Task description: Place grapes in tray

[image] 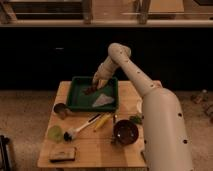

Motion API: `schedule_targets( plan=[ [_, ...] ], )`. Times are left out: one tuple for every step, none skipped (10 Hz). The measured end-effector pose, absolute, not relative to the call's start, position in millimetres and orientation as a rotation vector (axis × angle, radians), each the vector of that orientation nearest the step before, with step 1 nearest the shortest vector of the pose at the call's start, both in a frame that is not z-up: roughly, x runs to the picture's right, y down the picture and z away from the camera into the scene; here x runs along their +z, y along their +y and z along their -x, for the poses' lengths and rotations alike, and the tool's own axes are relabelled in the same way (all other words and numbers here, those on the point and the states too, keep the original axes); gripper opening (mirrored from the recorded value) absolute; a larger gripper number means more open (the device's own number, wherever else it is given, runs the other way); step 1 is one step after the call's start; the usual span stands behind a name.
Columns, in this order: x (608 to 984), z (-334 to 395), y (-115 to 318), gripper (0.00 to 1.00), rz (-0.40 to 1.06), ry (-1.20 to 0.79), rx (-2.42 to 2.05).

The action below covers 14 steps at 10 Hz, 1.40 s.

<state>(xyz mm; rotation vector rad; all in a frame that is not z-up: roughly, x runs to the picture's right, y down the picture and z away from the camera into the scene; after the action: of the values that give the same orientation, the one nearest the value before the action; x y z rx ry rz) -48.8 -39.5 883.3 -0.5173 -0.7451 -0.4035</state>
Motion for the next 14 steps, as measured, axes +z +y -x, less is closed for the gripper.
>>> schedule_targets(
  plan=[
    [886.2, 49.9, -38.0, 0.07, 0.52, -0.74, -0.403],
    [888.1, 48.3, -37.7, 0.16, 0.52, -0.738, -0.397],
    [889.2, 46.5, -37.5, 0.26, 0.522, -0.74, -0.39],
    [889.8, 45.0, -36.3, 0.35, 0.529, -0.749, -0.38],
    [891.0, 43.2, -33.3, 0.47, 0.543, -0.78, -0.37],
    [891.6, 41.8, -31.9, 0.54, 0.55, -0.789, -0.37],
    [891.6, 41.9, -30.6, 0.64, 0.553, -0.793, -0.374],
    [891.8, 42.9, -28.3, 0.74, 0.56, -0.799, -0.378],
    [892.0, 45.0, -27.5, 0.79, 0.561, -0.805, -0.377],
    [891.6, 44.7, -26.8, 0.8, 0.565, -0.805, -0.369],
    [891.5, 43.8, -26.7, 0.8, 0.569, -0.8, -0.355],
    [890.0, 44.1, -28.1, 0.8, 0.569, -0.8, -0.348],
    [888.8, 46.0, -28.8, 0.8, 0.566, -0.805, -0.345],
    [888.0, 45.9, -29.0, 0.8, 0.565, -0.809, -0.342]
  ],
)
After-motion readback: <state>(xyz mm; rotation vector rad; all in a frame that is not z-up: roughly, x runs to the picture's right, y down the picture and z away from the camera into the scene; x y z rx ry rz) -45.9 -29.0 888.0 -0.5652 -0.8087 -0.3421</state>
